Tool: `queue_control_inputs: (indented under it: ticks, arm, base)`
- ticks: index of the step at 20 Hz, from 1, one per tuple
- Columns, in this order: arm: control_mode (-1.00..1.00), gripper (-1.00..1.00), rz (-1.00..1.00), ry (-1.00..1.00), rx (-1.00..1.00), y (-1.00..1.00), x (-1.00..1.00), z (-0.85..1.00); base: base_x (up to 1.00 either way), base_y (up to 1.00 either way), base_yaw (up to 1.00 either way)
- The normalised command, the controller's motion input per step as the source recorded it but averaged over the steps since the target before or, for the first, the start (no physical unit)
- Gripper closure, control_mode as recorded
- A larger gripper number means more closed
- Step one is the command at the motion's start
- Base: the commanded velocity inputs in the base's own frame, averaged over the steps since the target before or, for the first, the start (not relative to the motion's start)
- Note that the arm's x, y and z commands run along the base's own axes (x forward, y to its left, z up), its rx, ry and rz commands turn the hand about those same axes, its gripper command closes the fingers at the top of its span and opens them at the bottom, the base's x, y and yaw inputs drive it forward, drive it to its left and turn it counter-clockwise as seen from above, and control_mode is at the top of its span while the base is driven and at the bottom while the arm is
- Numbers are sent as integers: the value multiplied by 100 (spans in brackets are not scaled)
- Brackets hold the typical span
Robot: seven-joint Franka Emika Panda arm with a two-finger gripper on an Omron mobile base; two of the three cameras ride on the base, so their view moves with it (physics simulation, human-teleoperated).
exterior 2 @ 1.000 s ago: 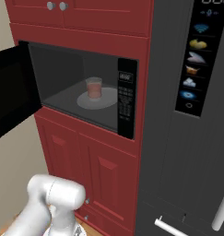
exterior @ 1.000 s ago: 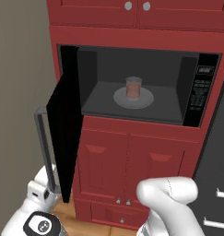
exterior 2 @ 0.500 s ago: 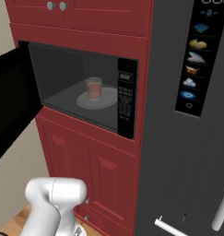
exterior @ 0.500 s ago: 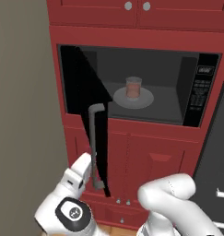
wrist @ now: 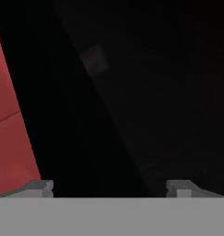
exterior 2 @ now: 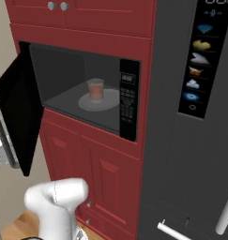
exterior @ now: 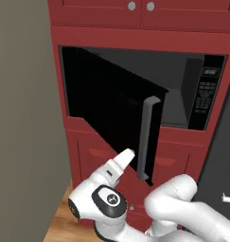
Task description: Place the microwavable item in the microwave. Then, close the microwave door and press the start button.
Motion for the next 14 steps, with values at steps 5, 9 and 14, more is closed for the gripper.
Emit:
queue_control_inputs:
  ticks: [5, 9, 14]
  arm:
    - [-100, -100, 0, 0, 19, -100, 14, 8]
    - [-100, -100, 3, 1, 17, -98, 38, 0]
    - [-100, -100, 12, 18, 6, -59, 84, 0]
  base:
    - [0, 0, 0]
    - [0, 0, 0]
    - [0, 0, 0]
